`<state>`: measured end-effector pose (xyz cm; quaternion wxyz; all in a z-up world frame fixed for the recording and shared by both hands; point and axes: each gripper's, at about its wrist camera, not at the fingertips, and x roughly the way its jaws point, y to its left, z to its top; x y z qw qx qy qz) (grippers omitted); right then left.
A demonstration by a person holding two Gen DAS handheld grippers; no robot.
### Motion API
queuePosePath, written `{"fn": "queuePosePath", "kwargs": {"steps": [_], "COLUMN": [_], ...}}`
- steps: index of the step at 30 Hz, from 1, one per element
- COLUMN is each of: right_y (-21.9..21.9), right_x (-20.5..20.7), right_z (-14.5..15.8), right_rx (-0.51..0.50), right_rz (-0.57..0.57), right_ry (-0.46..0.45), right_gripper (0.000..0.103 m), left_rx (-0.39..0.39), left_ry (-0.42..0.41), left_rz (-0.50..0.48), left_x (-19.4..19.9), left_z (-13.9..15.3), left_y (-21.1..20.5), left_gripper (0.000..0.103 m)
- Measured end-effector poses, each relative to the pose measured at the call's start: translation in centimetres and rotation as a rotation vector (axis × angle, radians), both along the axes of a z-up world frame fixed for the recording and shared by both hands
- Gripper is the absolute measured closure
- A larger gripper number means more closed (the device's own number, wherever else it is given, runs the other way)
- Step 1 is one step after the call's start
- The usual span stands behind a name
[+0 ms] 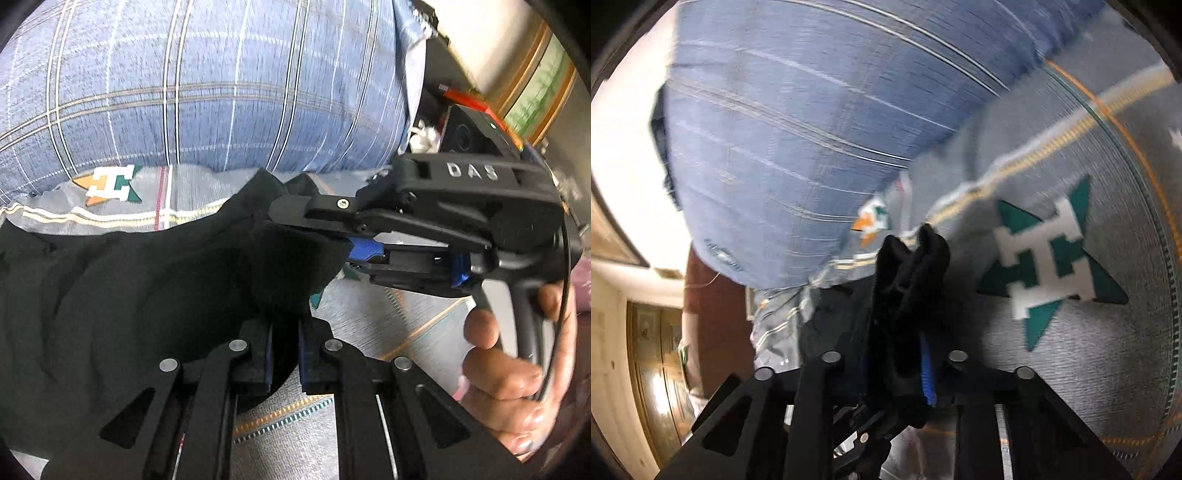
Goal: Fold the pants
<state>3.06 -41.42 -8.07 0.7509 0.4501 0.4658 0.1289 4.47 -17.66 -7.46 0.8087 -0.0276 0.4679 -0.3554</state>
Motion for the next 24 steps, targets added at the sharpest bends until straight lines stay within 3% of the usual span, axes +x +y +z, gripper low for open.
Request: {"fn": "queuePosePath", "kwargs": {"steps": [6,14,17,18,19,21,24], "right_y": [4.2,13.9,16.8,17.4,17.5,16.2,14.4], "right_x": [0.3,2.3,2.8,3.0,3.0,2.5,2.0], "right_z": [3.1,1.1,-0.2,-0.6,-0.7,-0.3,0.6], "right_rx": [-0.006,-0.029,-0.05,-0.061,-0.06,-0.077,-0.115], "right_rz": [0.128,0.284,0.299,0.312,0.311,0.27,0.209], "right_ry": [-0.152,-0.147,-0.129,-0.11,-0.106,-0.121,-0.145], "right_gripper": [0.083,0.087,0.077,0.062,0.053,0.05,0.04], "left_rx": [-0.065,-0.152,-0.14,-0.144,-0.165,-0.219,-0.239], "left_ry": [-0.021,0.134,0.204,0.24,0.3,0.392,0.418], "left_rz": [0.07,0.277,0.34,0.357,0.378,0.415,0.43], "left_x": [-0.6,-0.6,0.6,0.9,1.4,1.9,1.9], "left_z": [2.0,-1.3,-3.6,-4.2,-5.1,-6.3,-6.3], "left_y": [4.9,13.7,15.2,15.5,16.0,17.1,17.7], "left_gripper": [0.095,0.095,0.095,0.095,0.095,0.095,0.094]}}
